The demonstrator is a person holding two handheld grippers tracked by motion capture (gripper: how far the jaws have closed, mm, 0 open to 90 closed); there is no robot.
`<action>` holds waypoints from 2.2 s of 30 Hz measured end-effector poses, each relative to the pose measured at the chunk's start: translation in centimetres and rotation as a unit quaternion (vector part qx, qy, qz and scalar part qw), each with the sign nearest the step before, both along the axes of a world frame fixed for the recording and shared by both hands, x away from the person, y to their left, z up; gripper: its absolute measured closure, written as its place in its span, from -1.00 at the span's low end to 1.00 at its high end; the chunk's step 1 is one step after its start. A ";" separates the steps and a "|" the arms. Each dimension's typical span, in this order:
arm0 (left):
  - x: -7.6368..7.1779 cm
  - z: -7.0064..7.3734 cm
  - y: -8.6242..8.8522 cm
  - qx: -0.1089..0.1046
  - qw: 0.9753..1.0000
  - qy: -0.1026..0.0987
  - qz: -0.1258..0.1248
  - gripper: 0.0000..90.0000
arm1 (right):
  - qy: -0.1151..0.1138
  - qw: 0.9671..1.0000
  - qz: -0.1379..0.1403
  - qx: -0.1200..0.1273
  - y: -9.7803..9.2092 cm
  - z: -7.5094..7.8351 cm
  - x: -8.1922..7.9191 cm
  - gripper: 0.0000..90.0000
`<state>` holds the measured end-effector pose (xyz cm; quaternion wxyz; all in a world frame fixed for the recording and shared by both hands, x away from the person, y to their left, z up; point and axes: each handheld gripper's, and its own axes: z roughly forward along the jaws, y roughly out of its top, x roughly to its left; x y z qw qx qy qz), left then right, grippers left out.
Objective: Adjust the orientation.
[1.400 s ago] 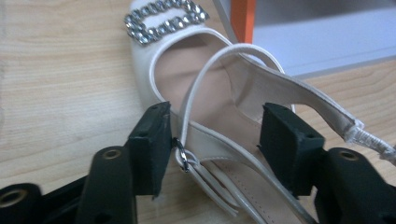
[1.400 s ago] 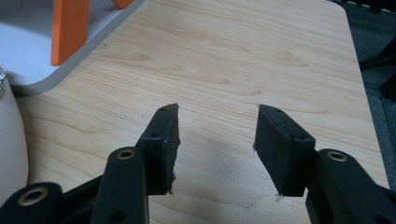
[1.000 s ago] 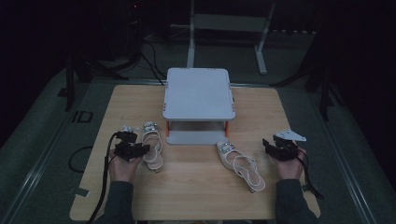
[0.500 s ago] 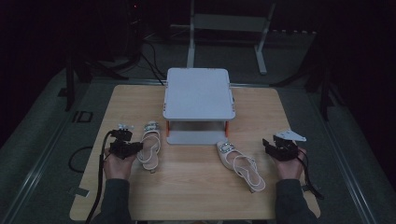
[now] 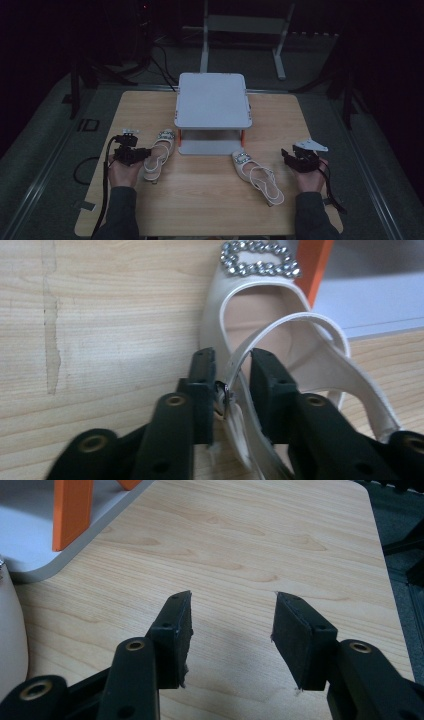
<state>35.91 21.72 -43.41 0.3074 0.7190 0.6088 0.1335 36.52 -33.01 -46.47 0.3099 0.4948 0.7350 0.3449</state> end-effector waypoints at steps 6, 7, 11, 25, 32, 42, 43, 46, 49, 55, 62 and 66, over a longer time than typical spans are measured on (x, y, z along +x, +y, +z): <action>-0.2 1.1 -0.4 0.003 1.000 -0.017 0.003 0.39 | 0.000 1.000 0.001 -0.002 0.0 0.0 0.0 0.11; -0.2 1.3 -0.5 0.009 1.000 -0.018 0.004 0.37 | 0.001 1.000 0.001 -0.001 0.0 0.0 0.0 0.11; 0.1 1.0 -1.1 0.022 1.000 -0.007 0.005 0.27 | 0.000 1.000 0.001 -0.001 0.0 0.0 0.0 0.11; 1.1 -1.2 -2.2 0.047 0.998 0.037 0.011 0.14 | 0.001 1.000 0.000 0.001 0.0 -0.1 0.0 0.10; 1.2 -0.7 -3.2 0.056 0.998 0.024 0.018 0.02 | 0.002 1.000 0.000 0.000 0.0 -0.1 0.1 0.10; 1.9 -1.9 -2.1 0.025 0.998 0.052 0.037 0.11 | 0.002 1.000 -0.001 0.001 -0.1 -0.1 0.0 0.10; 1.9 -2.0 -1.7 0.009 0.998 0.056 0.036 0.17 | 0.002 1.000 -0.001 0.002 -0.1 -0.1 0.0 0.10; 2.1 -2.1 -1.3 -0.019 0.997 0.064 0.047 0.40 | 0.003 1.000 -0.001 0.001 -0.1 -0.1 0.0 0.10; 2.2 -2.0 -1.1 -0.020 0.996 0.069 0.055 0.60 | 0.002 1.000 -0.001 0.000 -0.1 -0.1 0.0 0.10; 2.0 -2.1 0.0 -0.055 0.994 0.065 0.070 0.79 | 0.001 1.000 -0.005 0.005 -0.3 -0.1 0.0 0.10; 1.9 -2.3 0.5 -0.092 0.991 0.056 0.081 0.81 | -0.001 1.000 -0.005 0.005 -0.3 0.0 -0.1 0.10; 1.8 -1.9 0.6 -0.095 0.990 0.047 0.090 0.81 | 0.002 1.000 -0.009 0.007 -0.6 -0.1 -0.1 0.10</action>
